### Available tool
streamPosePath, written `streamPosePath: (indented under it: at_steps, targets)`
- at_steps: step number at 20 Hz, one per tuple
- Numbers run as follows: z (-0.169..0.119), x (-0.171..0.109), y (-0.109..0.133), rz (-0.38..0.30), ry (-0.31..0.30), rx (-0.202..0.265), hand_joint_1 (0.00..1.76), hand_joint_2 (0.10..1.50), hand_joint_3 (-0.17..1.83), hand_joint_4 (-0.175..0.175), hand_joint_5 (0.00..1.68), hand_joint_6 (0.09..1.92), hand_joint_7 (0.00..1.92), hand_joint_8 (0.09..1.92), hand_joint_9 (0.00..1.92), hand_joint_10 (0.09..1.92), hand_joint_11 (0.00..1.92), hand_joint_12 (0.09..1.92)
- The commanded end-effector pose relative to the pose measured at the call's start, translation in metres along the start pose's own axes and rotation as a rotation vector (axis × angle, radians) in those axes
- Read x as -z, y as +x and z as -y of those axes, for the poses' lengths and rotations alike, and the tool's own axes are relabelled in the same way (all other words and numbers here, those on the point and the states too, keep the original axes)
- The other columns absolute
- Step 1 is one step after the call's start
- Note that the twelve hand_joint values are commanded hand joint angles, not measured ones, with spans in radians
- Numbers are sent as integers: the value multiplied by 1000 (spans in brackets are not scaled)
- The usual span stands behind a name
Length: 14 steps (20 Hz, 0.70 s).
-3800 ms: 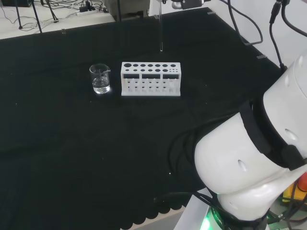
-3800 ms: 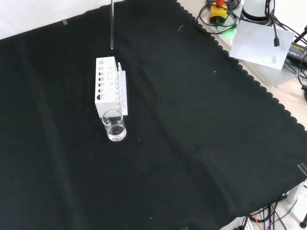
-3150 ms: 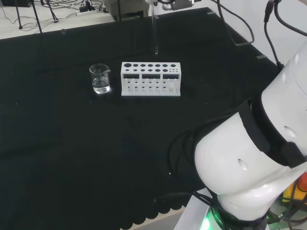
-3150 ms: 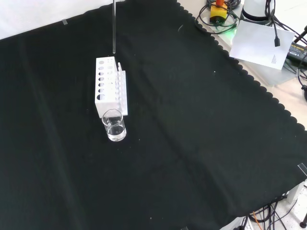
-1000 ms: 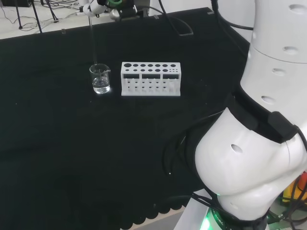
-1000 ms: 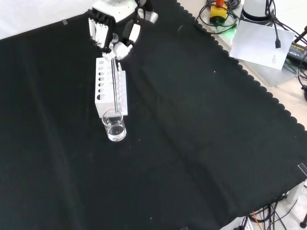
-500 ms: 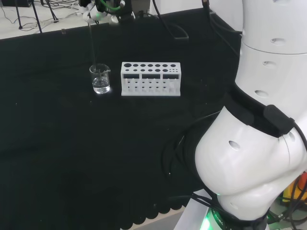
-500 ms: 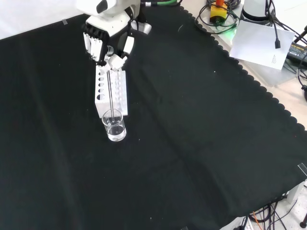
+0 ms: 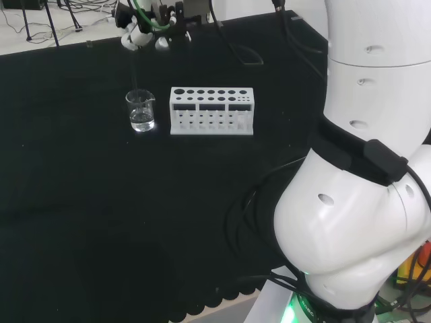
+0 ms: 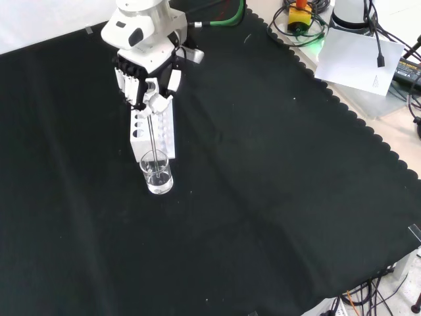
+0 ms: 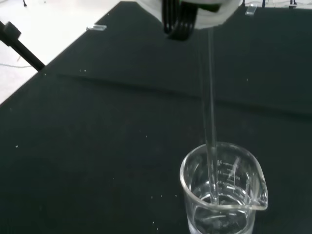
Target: Stir in the beaker to the left of the white test tube rack with the glass rod.
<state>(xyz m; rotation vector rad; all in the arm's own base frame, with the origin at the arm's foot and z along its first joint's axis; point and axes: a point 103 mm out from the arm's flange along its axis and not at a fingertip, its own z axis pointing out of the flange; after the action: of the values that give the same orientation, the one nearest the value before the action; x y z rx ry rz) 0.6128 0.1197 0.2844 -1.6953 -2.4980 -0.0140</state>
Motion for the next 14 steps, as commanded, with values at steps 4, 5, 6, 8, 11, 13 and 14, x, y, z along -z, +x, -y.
streamPosePath:
  at_steps: [4, 5, 6, 8, 11, 13, 14]
  targets:
    - [-5, -17, 0, 2, 27, -2, 1293, 861, 459, -175, 1037, 704, 1096, 1213, 1669, 951, 1351, 1019]
    - [-8, -16, 1, -9, 23, -1, 1293, 861, 459, -175, 1037, 704, 1096, 1213, 1669, 951, 1351, 1020]
    - [-9, -16, 1, -11, 22, -2, 1293, 860, 459, -175, 1037, 704, 1097, 1212, 1669, 951, 1351, 1020]
    - [-12, -15, 1, -11, 15, -2, 1293, 860, 460, -175, 1038, 704, 1097, 1211, 1668, 951, 1351, 1020]
    - [-14, -9, -4, -5, 6, -8, 1293, 859, 460, -175, 1038, 704, 1098, 1210, 1668, 952, 1350, 1021]
    - [-13, -6, -11, 4, 5, -15, 1293, 859, 461, -175, 1038, 704, 1098, 1209, 1668, 952, 1350, 1022]
    - [-11, -5, -15, 9, 6, -21, 1293, 858, 461, -175, 1039, 704, 1099, 1209, 1668, 952, 1350, 1022]
